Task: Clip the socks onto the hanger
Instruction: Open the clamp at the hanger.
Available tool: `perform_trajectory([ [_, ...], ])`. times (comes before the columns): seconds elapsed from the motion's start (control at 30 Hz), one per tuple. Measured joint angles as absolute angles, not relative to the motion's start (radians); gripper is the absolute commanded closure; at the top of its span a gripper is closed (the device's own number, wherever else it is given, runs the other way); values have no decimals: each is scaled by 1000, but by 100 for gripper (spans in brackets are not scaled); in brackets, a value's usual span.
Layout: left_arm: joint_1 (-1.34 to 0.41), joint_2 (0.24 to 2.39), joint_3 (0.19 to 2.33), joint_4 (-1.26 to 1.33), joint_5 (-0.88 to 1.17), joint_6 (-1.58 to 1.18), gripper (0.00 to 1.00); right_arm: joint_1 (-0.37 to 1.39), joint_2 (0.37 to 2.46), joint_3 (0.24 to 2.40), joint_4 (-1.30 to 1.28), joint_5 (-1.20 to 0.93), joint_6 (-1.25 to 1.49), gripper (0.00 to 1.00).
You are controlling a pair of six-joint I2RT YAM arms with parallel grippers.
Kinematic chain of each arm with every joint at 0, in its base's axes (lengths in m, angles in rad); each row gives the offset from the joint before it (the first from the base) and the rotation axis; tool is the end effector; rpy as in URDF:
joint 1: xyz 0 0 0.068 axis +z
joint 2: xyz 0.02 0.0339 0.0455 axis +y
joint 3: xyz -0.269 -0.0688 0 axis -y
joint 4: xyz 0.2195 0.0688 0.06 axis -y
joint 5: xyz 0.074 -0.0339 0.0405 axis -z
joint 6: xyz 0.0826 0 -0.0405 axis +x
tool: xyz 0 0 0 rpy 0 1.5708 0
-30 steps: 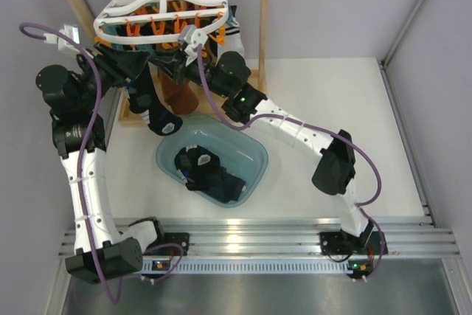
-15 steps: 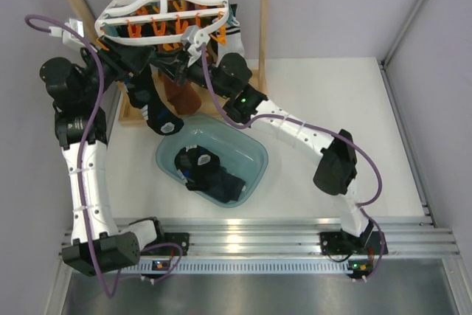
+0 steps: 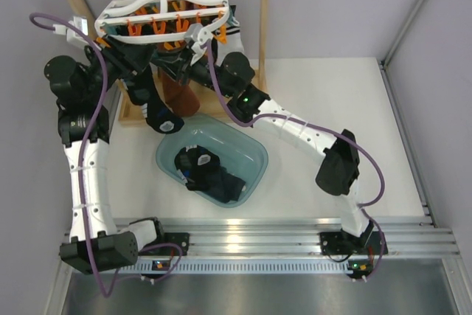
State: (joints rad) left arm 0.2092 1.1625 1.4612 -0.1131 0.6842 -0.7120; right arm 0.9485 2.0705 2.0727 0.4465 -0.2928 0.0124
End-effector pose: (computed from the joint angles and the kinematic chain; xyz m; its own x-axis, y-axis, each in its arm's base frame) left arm 0.2465 -0.0010 0.5078 -0.1552 -0.5505 -0.8203 0.4561 0.6966 -0.5538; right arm 0.2757 0.4252 0.4765 0.2413 0.3567 -0.9025 -0.9326 0.3424 -0.1140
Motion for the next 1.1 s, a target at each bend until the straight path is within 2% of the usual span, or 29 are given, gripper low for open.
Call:
perform_trajectory([
  [0.4,165,1171,1459,-51,641,-732,40,944,2051,2055,472,-289,19,100],
  [0.7,160,1113,1361,70,561,-739,39,944,2048,2055,467,-292,30,100],
  [0.93,157,1091,1339,113,538,-755,52,944,2048,2055,474,-293,30,100],
  [1.1,155,1098,1339,122,547,-772,51,944,2048,2053,477,-293,27,100],
])
